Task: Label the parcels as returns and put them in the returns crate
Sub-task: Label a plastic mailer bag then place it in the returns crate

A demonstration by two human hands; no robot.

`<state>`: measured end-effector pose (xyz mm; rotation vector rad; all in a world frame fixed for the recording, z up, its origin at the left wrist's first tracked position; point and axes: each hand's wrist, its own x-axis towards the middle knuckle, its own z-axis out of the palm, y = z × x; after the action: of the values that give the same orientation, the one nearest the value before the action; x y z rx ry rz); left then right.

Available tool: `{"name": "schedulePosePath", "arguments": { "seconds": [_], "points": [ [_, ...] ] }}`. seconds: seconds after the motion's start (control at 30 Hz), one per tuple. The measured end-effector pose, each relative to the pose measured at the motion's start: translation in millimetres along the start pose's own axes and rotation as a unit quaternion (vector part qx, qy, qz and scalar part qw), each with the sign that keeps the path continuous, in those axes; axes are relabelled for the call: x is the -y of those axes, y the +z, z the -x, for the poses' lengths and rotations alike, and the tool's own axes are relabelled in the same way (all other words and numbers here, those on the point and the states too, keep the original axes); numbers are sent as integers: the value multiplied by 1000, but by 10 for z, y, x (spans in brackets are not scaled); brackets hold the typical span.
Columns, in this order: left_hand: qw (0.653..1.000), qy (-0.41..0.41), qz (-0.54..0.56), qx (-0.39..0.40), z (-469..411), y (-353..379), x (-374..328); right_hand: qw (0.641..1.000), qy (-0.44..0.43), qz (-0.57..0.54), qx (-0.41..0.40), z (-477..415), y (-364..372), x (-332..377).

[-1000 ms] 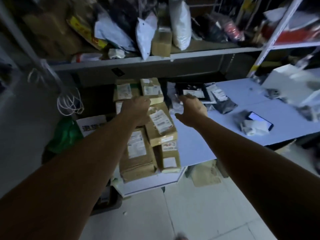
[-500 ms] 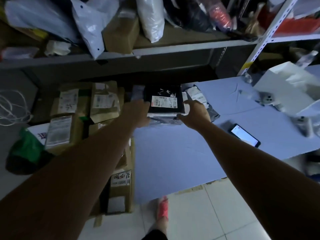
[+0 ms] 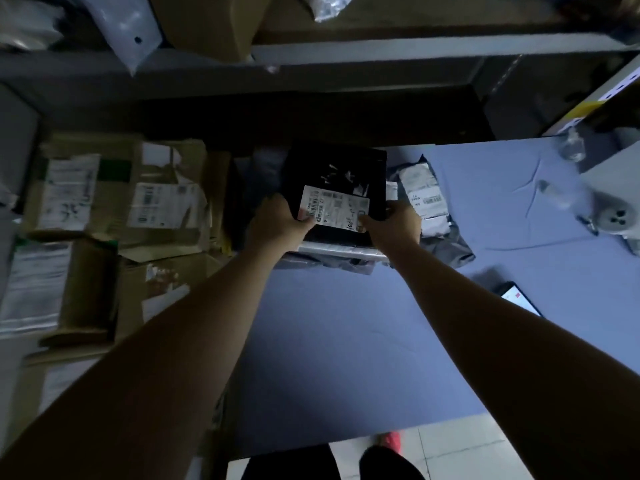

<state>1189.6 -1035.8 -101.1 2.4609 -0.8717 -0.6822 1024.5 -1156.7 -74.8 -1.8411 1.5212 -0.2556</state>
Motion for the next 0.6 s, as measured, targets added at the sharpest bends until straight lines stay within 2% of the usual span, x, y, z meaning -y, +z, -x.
{"name": "schedulePosePath", "arguments": {
  "seconds": [0.1,0.23,0.37,0.5,0.6],
  "points": [
    [997,-36,41,-47,7,-9,-89,1000,-10,-24,7,-89,-38,-2],
    [982,-119,139,-43,71,30,-263,998,-16,-63,15,-139,-125,-17],
    [963,-191,174,-81,211,80,-342,994,-37,-92,42,-115,-236,-99],
    [949,-208,194,-138,493,183,-407,989,-84,-106,60,-12,-433,-266],
    [945,-184,214,-163,845,295,-537,984,-106,-124,67,117,-643,-454]
  ]
}}
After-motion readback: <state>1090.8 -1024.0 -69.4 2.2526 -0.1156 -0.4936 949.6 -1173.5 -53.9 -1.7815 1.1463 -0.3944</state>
